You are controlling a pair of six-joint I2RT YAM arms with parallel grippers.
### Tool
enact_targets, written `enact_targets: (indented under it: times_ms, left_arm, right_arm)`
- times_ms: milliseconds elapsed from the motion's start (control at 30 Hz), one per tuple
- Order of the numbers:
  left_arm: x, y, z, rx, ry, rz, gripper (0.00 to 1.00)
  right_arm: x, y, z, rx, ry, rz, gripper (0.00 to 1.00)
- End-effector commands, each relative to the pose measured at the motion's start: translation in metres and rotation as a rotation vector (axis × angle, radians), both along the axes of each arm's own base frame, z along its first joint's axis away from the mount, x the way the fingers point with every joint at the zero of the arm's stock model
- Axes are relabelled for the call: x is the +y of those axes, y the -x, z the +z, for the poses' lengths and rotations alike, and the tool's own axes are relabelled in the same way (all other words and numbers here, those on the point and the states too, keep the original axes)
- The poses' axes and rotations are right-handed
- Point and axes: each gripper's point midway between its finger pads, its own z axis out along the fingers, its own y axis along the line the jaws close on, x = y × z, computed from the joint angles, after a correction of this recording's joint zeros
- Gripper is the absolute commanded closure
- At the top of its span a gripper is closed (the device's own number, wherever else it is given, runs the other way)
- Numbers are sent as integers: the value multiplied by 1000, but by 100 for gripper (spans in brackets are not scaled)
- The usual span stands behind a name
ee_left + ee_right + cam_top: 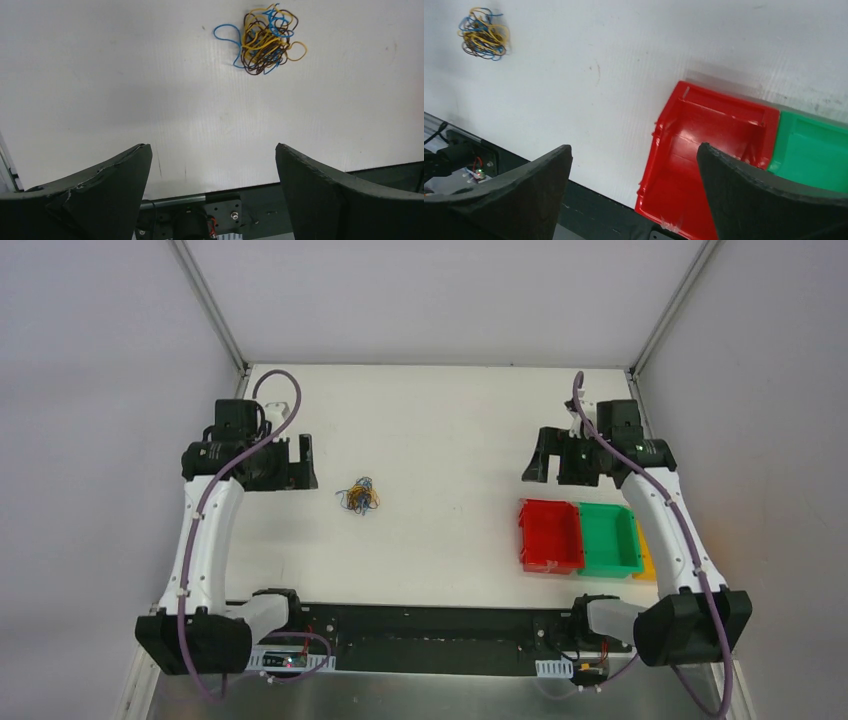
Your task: Untangle the cables
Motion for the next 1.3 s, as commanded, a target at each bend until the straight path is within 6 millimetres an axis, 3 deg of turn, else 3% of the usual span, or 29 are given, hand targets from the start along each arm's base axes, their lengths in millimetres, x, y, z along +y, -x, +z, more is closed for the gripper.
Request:
enact_targets:
  times_ms: [0,233,367,533,667,900,1100,1267]
  left_arm:
    - [-19,-33,12,-20,82,-128,1]
    - [-64,-75,-4,29,352,-247,1]
    - [-72,-92,-31,98,436,-200,0]
    - [-94,-98,-63,202,608,-207,0]
    - [-102,-104,-91,275,686,-185,11]
    - [-106,-101,-127,363,735,-138,36]
    - [-107,-94,-146,418,763,-77,68]
    - [-114,-96,-156,459,825,-40,76]
  right_arm:
    - [30,-32,31,-62,-112,60,1]
    - [89,-67,24,32,-264,123,1]
    - [137,-78,-1,146,-316,161,1]
    - [206,-78,-34,246,-336,248,1]
    - [257,-78,-61,312,-365,280,1]
    - [318,-77,-92,364,-471,288,11]
    - [348,-60,-117,442,-516,294,15]
    - [359,-45,-142,513,-522,264,19]
